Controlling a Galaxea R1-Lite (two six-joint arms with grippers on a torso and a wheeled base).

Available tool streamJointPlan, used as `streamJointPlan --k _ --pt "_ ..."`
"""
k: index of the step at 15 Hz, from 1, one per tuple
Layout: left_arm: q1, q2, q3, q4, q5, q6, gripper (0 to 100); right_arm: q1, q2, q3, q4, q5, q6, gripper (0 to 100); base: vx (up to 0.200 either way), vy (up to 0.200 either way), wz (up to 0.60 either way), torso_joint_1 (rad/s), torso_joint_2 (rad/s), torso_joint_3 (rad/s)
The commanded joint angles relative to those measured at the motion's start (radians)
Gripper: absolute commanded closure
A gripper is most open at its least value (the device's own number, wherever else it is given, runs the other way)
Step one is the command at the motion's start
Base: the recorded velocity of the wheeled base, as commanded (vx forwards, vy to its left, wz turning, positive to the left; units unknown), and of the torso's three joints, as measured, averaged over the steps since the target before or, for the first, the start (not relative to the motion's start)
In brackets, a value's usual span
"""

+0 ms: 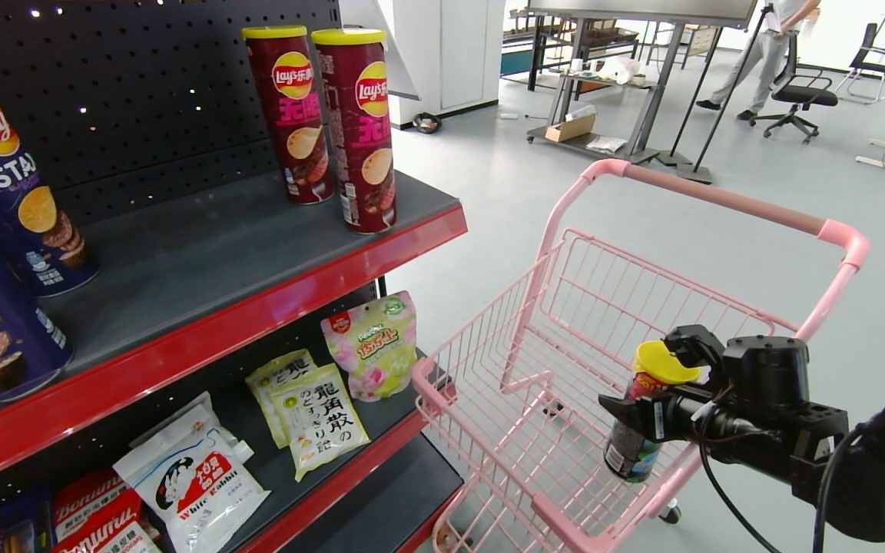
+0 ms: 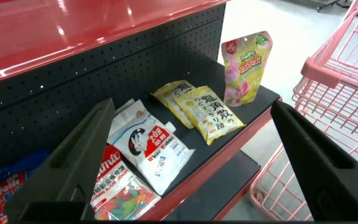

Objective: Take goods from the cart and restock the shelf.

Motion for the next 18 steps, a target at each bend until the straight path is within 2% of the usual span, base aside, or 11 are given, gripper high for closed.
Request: streamJointPlan --k 1,2,9,11,12,13,14,16,18 --pt "0.0 -0.001 0.0 0.0 0.0 0.0 0 -0.008 0.007 -0.008 0.0 -0.013 0.0 0 0.0 0.0 0.0 0.0 0.0 0.0" --pt "0.0 -0.001 0.0 0.0 0.0 0.0 0 -0.011 0.015 -0.009 -0.009 -0.022 0.0 100 0.0 0.0 0.0 0.0 0.0 0.0" --pt "0.0 -0.001 0.0 0.0 0.0 0.0 0 -0.001 -0.006 -0.028 -0.022 -0.028 -0.003 100 0.0 0.0 0.0 0.0 0.0 0.0" --pt "0.0 -0.001 0.0 0.0 0.0 0.0 0 0.045 -0.098 -0.132 -0.016 -0.097 -0.016 100 0.0 0.0 0.0 0.0 0.0 0.0" --pt "0.0 -0.001 0.0 0.0 -0.001 0.0 0 0.056 -0.14 -0.218 0.006 -0.142 -0.078 100 0.0 0.0 0.0 0.0 0.0 0.0" --pt "0.0 -0.001 0.0 0.0 -0.001 0.0 0 0.055 -0.174 -0.261 0.044 -0.154 -0.136 100 0.0 0.0 0.0 0.0 0.0 0.0" --pt "0.0 -0.001 -0.002 0.0 -0.001 0.0 0 0.059 -0.252 -0.333 0.167 -0.16 -0.171 100 0.0 0.0 0.0 0.0 0.0 0.0" --pt "0.0 -0.001 0.0 0.0 -0.001 0.0 0 0.085 -0.375 -0.431 0.405 -0.181 -0.17 100 0.0 0.0 0.0 0.0 0.0 0.0" --pt "0.0 -0.001 0.0 0.0 -0.001 0.0 0 0.093 -0.513 -0.457 0.564 -0.192 -0.168 100 0.0 0.0 0.0 0.0 0.0 0.0"
